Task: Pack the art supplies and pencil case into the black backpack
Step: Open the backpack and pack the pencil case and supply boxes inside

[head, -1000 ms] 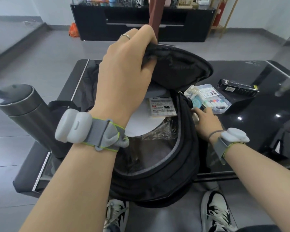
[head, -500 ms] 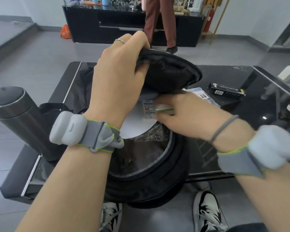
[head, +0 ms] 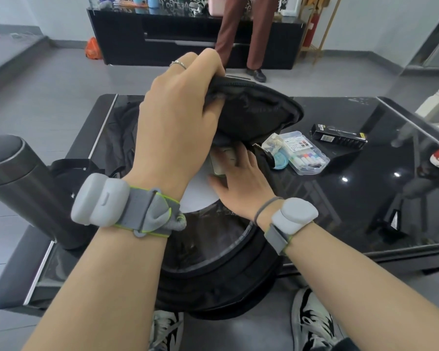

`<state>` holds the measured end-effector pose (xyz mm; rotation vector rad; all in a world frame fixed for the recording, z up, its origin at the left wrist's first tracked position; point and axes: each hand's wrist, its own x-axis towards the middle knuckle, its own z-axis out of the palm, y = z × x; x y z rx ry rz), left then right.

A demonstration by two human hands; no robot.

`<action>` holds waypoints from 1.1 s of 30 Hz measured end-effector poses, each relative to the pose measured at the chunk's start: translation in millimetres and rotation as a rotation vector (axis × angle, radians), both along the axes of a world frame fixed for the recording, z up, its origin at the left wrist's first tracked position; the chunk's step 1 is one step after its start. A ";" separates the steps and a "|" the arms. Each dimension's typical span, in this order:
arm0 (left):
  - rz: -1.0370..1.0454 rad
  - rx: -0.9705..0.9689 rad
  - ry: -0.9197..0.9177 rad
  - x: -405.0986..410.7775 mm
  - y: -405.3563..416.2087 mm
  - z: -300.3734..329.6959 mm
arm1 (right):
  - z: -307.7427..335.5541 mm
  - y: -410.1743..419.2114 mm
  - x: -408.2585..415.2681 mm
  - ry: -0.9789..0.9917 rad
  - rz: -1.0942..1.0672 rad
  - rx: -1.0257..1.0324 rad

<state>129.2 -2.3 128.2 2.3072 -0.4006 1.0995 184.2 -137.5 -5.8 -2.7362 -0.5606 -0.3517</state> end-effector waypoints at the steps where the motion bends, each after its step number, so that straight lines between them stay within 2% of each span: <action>1: -0.003 -0.001 0.001 -0.2 -0.8 -0.1 | -1.0 0.6 0.2 -0.009 -0.006 -0.003; 5: -0.002 -0.005 0.005 0.0 -3.4 -1.1 | -6.4 4.7 6.0 -0.124 -0.034 -0.036; 9: -0.009 -0.005 0.002 1.3 -3.6 -1.6 | -1.9 4.7 4.2 -0.098 -0.023 -0.078; 11: -0.009 -0.013 -0.002 1.9 -2.6 -0.6 | 12.2 1.5 -1.3 -0.142 -0.001 0.004; 13: 0.000 -0.024 -0.006 2.7 -1.1 -0.3 | 26.3 -7.4 -4.0 -0.309 0.019 0.159; 15: 0.003 -0.031 -0.009 3.4 -0.2 0.0 | 31.4 -22.0 1.4 -0.341 -0.084 0.330; 19: 0.000 -0.016 -0.004 4.6 -2.3 -1.1 | 3.7 -56.4 32.4 -0.036 -0.482 0.659; 22: 0.004 -0.014 -0.005 7.2 -4.7 -3.5 | -24.8 -76.1 57.7 0.273 -0.554 0.694; 24: 0.007 -0.018 -0.007 8.1 -6.3 -3.9 | -31.1 -79.6 68.2 0.395 -0.500 0.640; 27: 0.013 -0.026 -0.002 12.4 -10.2 -3.5 | -30.9 -74.5 84.8 0.478 -0.499 0.388; 30: 0.024 -0.032 -0.010 14.5 -9.5 -1.5 | -26.6 -66.9 91.0 0.391 -0.522 0.206; 33: 0.028 -0.052 -0.002 13.7 -7.8 -1.0 | -31.8 -69.8 98.7 0.333 -0.367 -0.030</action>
